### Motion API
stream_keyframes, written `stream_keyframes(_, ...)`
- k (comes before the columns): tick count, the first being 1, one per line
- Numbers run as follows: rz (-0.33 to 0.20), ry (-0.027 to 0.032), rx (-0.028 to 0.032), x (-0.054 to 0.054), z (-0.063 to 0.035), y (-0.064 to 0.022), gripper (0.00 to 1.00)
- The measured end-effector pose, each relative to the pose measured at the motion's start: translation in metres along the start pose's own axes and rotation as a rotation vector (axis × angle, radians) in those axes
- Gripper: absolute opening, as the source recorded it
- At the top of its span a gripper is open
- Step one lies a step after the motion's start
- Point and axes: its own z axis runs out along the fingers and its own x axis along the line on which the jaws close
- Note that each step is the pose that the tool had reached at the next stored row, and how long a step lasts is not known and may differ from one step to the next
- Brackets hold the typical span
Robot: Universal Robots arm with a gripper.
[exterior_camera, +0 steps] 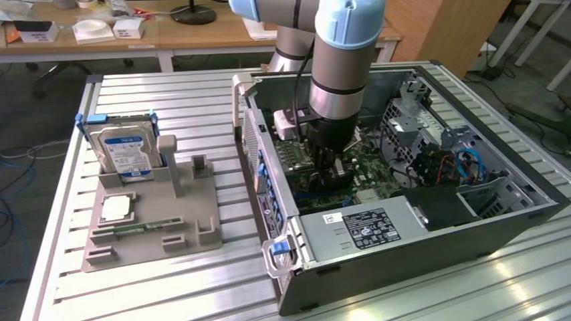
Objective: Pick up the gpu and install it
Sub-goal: 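Insert the gpu into the slot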
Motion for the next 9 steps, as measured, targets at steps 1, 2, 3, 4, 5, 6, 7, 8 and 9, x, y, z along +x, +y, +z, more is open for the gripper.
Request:
stream_keyframes(1, 0.0, -0.0004, 0.0002, 0.0, 0.0002, 0.0, 0.27)
stream_keyframes(2, 0.0, -0.0004, 0.0003, 0.0, 0.0002, 0.0001, 0.27)
stream_keyframes(3, 0.0, -0.0003, 0.0002, 0.0, 0.0001, 0.0, 0.27)
stream_keyframes(4, 0.0, -0.0004, 0.0003, 0.0, 0.0002, 0.0, 0.27)
stream_keyframes(5, 0.0, -0.0004, 0.0002, 0.0, 0.0002, 0.0001, 0.27)
stream_keyframes(6, 0.0, -0.0004, 0.0003, 0.0, 0.0002, 0.0001, 0.27)
stream_keyframes(7, 0.0, -0.0005, 0.0003, 0.0, 0.0002, 0.0, 0.27)
stream_keyframes(8, 0.0, -0.0005, 0.0004, 0.0, 0.0002, 0.0001, 0.27)
stream_keyframes(9, 0.0, -0.0004, 0.0003, 0.0, 0.0002, 0.0001, 0.27)
